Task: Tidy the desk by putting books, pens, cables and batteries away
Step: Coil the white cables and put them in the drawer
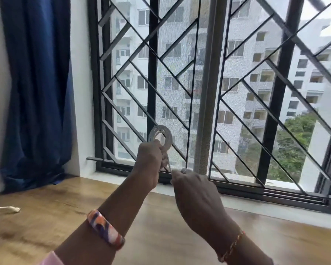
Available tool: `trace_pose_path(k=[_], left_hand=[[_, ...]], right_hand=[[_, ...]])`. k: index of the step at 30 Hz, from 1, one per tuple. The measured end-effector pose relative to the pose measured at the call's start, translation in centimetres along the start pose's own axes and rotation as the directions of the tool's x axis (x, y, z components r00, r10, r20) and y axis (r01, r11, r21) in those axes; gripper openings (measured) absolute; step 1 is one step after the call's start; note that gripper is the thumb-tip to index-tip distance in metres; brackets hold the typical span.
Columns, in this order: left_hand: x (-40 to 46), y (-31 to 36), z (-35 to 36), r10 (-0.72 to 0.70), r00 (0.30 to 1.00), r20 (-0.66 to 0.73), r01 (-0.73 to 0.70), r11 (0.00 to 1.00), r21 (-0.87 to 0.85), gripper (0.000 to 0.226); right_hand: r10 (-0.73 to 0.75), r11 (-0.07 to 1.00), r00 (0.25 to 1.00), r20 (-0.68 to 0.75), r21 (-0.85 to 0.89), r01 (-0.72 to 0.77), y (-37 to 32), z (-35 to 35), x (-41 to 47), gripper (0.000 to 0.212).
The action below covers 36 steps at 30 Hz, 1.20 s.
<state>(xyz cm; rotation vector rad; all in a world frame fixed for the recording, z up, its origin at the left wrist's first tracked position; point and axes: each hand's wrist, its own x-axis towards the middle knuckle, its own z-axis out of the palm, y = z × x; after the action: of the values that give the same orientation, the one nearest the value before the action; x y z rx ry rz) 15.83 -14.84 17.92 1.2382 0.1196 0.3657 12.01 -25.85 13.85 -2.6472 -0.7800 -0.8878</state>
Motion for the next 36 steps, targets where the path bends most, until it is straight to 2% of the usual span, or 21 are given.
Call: trace_pose_path(k=[1, 2, 4, 5, 7, 9, 12, 14, 15, 16, 17, 18, 19, 20, 21, 23, 26, 29, 31, 34, 36], left_hand=[[0.2, -0.4, 0.1, 0.125, 0.991, -0.055, -0.114, 0.978, 0.173, 0.031], [0.3, -0.8, 0.0, 0.290, 0.954, -0.078, -0.238, 0.889, 0.390, 0.031], [0.3, -1.7, -0.6, 0.556, 0.831, -0.016, -0.398, 0.615, 0.680, 0.022], [0.3, -2.0, -1.0, 0.606, 0.794, 0.036, -0.429, 0.518, 0.740, 0.019], [0.5, -2.3, -1.7, 0.608, 0.781, 0.143, -0.441, 0.373, 0.817, 0.017], [0.7, -2.4, -2.4, 0.606, 0.762, 0.229, -0.451, 0.243, 0.859, 0.016], [0.6, -2.2, -3.0, 0.578, 0.759, 0.300, -0.466, 0.161, 0.870, 0.016], [0.5, -2.0, -3.5, 0.562, 0.757, 0.333, -0.487, 0.145, 0.861, 0.013], [0.3, -1.9, -3.6, 0.559, 0.747, 0.360, -0.510, 0.135, 0.850, 0.012], [0.1, -1.8, -3.6, 0.551, 0.735, 0.395, -0.535, 0.112, 0.838, 0.012], [-0.2, -1.7, -3.5, 0.541, 0.719, 0.437, -0.561, 0.080, 0.824, 0.014], [-0.5, -1.6, -3.3, 0.529, 0.705, 0.472, -0.581, 0.050, 0.812, 0.015], [-0.9, -1.6, -3.1, 0.521, 0.693, 0.498, -0.599, 0.032, 0.800, 0.015], [-1.1, -1.5, -2.8, 0.519, 0.687, 0.509, -0.613, 0.037, 0.789, 0.015], [-1.4, -1.4, -2.6, 0.520, 0.685, 0.510, -0.626, 0.062, 0.778, 0.016], [-1.9, -1.1, -2.4, 0.507, 0.700, 0.503, -0.638, 0.127, 0.760, 0.016], [-2.3, -1.1, -2.5, 0.461, 0.713, 0.528, -0.661, 0.192, 0.726, 0.017], [-2.4, -0.8, -2.8, 0.382, 0.707, 0.596, -0.700, 0.251, 0.669, 0.024], [-2.3, -0.4, -3.1, 0.288, 0.734, 0.615, -0.673, 0.434, 0.599, 0.027], [-2.3, 0.2, -3.3, 0.152, 0.783, 0.603, -0.458, 0.797, 0.393, 0.040], [-2.5, 0.3, -3.1, 0.131, 0.821, 0.556, -0.344, 0.890, 0.298, 0.043]], right_hand=[[0.001, 1.000, 1.000, 0.017, -0.021, -0.001, -0.7, -0.2, -0.1, 0.019], [-0.001, 0.999, 1.000, -0.001, -0.045, 0.001, -1.0, -0.5, 0.0, 0.022], [-0.011, 0.994, 0.998, -0.065, -0.110, 0.004, -1.0, -1.5, 0.5, 0.017], [0.006, 0.990, 0.993, -0.118, -0.137, -0.022, -0.7, -1.8, 0.8, 0.014], [0.037, 0.987, 0.969, -0.244, -0.142, -0.073, 0.3, -2.2, 1.2, 0.023], [0.036, 0.986, 0.952, -0.303, -0.146, -0.084, 0.9, -2.3, 1.3, 0.019], [0.094, 0.970, 0.921, -0.378, -0.172, -0.170, 1.7, -3.3, 1.5, 0.006], [0.219, 0.896, 0.945, -0.242, -0.334, -0.293, 2.4, -4.0, 1.8, 0.010], [0.261, 0.880, 0.956, -0.134, -0.375, -0.293, 3.1, -4.1, 1.9, 0.014], [0.278, 0.908, 0.960, -0.011, -0.325, -0.267, 3.9, -4.0, 2.1, 0.022], [0.273, 0.951, 0.956, 0.110, -0.183, -0.251, 4.2, -4.0, 2.1, 0.036], [0.221, 0.972, 0.960, 0.175, 0.046, -0.232, 4.1, -3.8, 2.3, 0.051], [0.143, 0.939, 0.975, 0.173, 0.286, -0.188, 3.8, -3.5, 2.5, 0.061], [0.070, 0.883, 0.987, 0.147, 0.451, -0.130, 3.4, -3.0, 2.7, 0.065], [0.021, 0.852, 0.992, 0.128, 0.517, -0.085, 3.1, -2.4, 3.0, 0.065], [-0.032, 0.836, 0.996, 0.083, 0.549, -0.019, 3.5, -1.0, 3.3, 0.054], [-0.014, 0.772, 1.000, -0.022, 0.635, 0.025, 4.1, -0.1, 3.5, 0.024], [-0.006, 0.774, 0.995, -0.096, 0.630, 0.066, 4.3, 0.2, 3.5, 0.028], [-0.008, 0.771, 0.992, -0.126, 0.630, 0.086, 4.2, 0.3, 3.6, 0.027], [0.024, 0.768, 0.986, -0.167, 0.634, 0.089, 4.3, 0.2, 3.7, 0.033], [0.012, 0.799, 0.974, -0.225, 0.588, 0.126, 4.4, 0.1, 3.8, 0.034]])
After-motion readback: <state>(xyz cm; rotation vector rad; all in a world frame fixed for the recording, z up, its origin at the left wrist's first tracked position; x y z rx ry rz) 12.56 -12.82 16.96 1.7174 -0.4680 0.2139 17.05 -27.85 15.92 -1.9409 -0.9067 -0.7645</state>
